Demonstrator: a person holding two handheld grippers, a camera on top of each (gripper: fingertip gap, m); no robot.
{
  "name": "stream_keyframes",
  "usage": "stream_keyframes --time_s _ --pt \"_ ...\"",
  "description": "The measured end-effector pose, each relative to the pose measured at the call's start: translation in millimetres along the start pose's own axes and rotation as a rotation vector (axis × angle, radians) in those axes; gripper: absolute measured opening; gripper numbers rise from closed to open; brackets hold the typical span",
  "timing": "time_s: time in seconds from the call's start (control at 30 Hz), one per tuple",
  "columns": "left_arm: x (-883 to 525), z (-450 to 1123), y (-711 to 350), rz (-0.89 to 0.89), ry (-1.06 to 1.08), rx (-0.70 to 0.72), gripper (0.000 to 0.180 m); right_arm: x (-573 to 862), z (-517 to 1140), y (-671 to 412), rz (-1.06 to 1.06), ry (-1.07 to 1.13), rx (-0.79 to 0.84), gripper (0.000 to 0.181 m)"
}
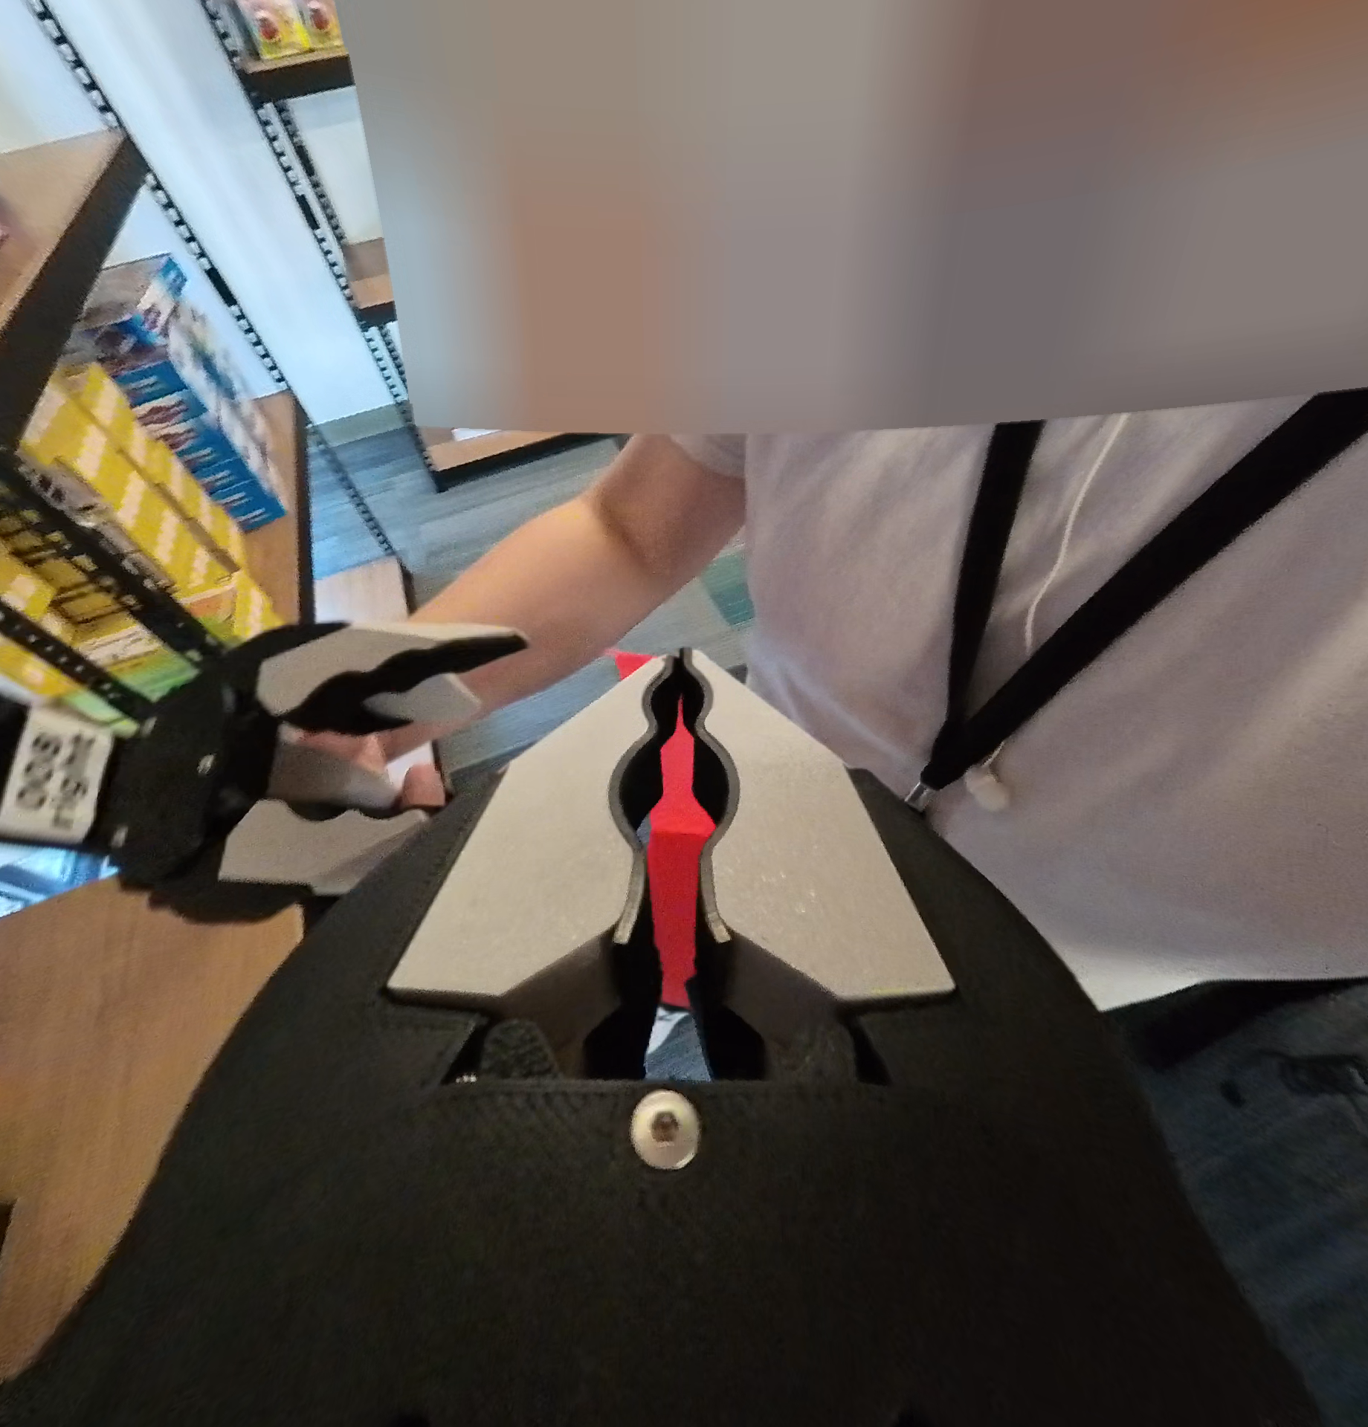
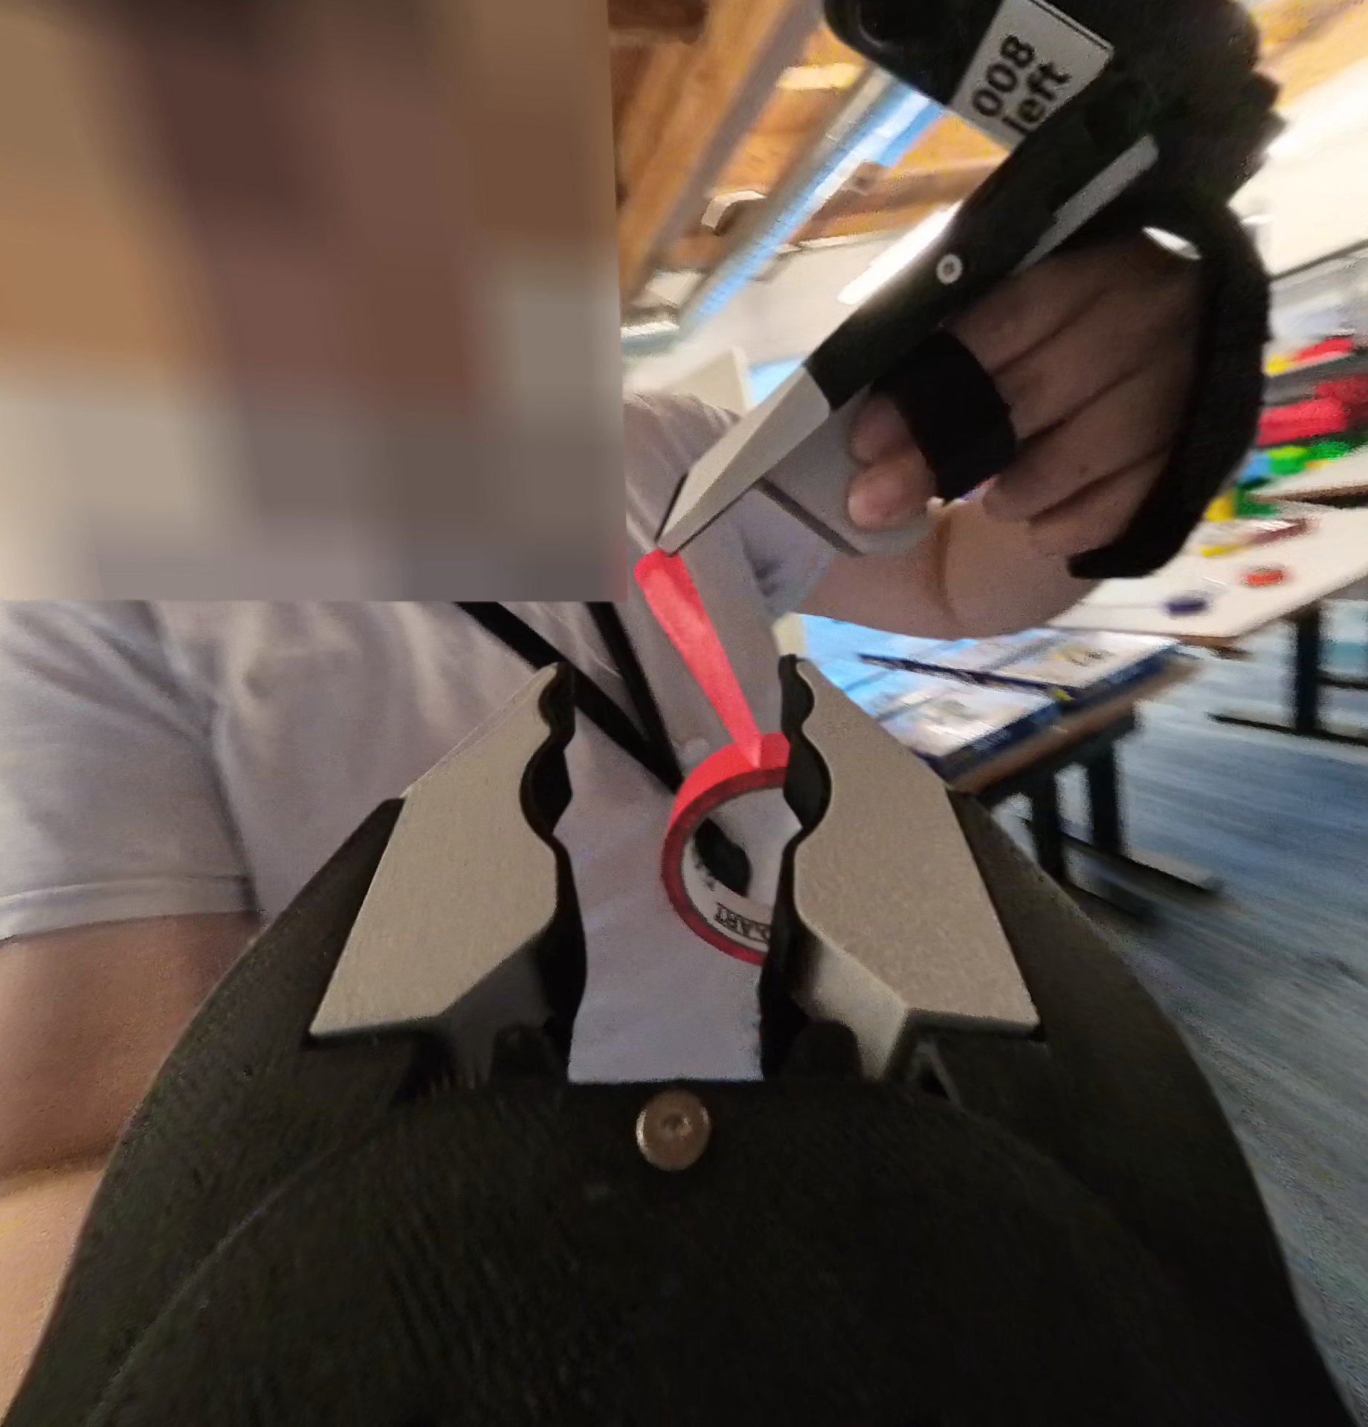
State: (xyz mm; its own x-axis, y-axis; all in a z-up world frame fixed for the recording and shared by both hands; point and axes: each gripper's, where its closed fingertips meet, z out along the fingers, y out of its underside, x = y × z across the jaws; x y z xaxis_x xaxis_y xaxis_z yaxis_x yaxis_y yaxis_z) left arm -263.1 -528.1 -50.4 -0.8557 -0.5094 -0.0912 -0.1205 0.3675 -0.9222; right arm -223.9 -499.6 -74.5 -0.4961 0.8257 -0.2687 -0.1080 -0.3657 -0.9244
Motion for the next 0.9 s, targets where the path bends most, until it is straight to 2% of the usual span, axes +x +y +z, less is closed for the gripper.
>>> stream_keyframes --time_s 0.1,0.4,0.53,0.7,0.77,0.87,0.9 --pt "5.2 -1.7 -14.4 -0.004 0.060 0.024 0.000 0.1 3.1 -10.9 0.013 -0.101 0.024 0.051" --pt "13.4 2.3 -30.5 -0.007 0.217 -0.009 0.000 -1.0 33.2 -23.7 -0.020 -0.267 -0.092 0.040" --pt "20.7 2.2 -45.2 0.022 0.289 0.016 0.000 -10.5 50.4 -22.7 0.001 -0.413 -0.136 0.020" --pt "26.7 -2.6 -55.8 0.042 0.347 0.066 0.000 -20.0 76.2 -13.4 -0.012 -0.530 -0.172 0.023" --pt "26.7 -4.8 -56.0 0.041 0.362 0.080 0.000 -23.1 82.1 -13.2 -0.023 -0.561 -0.163 0.024" --pt "24.2 -8.3 -56.8 0.044 0.373 0.108 0.000 -22.8 87.6 -19.2 -0.037 -0.567 -0.113 0.016" --pt "23.7 -9.9 -58.0 0.046 0.379 0.125 0.000 -25.4 86.5 -19.3 -0.046 -0.583 -0.101 0.008"
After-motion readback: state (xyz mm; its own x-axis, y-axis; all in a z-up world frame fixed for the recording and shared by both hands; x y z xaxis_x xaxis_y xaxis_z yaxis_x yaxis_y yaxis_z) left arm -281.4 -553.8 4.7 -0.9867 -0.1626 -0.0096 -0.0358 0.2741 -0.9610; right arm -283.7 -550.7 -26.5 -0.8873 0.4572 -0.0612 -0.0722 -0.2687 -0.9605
